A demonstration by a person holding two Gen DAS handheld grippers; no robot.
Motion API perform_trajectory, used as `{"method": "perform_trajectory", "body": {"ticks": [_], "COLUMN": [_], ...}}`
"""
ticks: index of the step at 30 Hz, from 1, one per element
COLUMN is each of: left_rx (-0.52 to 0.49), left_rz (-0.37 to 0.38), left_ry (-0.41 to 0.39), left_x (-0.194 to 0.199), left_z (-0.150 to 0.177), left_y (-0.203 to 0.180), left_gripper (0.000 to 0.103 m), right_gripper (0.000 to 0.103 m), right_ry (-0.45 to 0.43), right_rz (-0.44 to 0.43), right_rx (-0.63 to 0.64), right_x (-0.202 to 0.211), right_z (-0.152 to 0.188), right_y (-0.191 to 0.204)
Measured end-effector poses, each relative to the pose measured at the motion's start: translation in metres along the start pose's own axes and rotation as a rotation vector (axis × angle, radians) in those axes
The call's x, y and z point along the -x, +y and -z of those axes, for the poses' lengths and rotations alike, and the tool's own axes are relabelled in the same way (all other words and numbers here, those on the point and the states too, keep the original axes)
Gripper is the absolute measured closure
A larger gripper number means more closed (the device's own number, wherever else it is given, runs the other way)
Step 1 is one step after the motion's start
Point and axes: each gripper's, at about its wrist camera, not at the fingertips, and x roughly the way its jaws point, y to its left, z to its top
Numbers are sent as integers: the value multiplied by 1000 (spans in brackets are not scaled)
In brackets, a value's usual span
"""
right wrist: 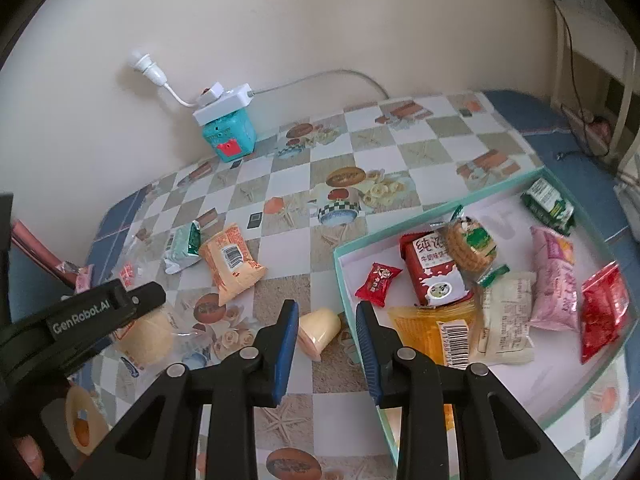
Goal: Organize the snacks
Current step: 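Lift both snacks and carry them over the white tray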
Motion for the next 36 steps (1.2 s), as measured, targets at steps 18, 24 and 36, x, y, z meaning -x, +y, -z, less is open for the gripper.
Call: {"method": "perform_trajectory", "body": {"ticks": [18, 24, 36], "left_rx": [112, 127, 156], "left_rz": [46, 61, 72], "left_ry": [104, 108, 100], "left_x": [-29, -29, -26], "left_z": [-1, -3, -5], "left_y": [31, 35, 45], "left_gripper": [49, 49, 49], "right_gripper": [41, 41, 44], "right_ry": [175, 200, 263], "right_rz": [-113, -119, -219], "right_rx": [-29, -12, 25], "right_x": [-64, -66, -75], "right_z": [4, 7, 19], "right_y": [-1, 4, 28]}}
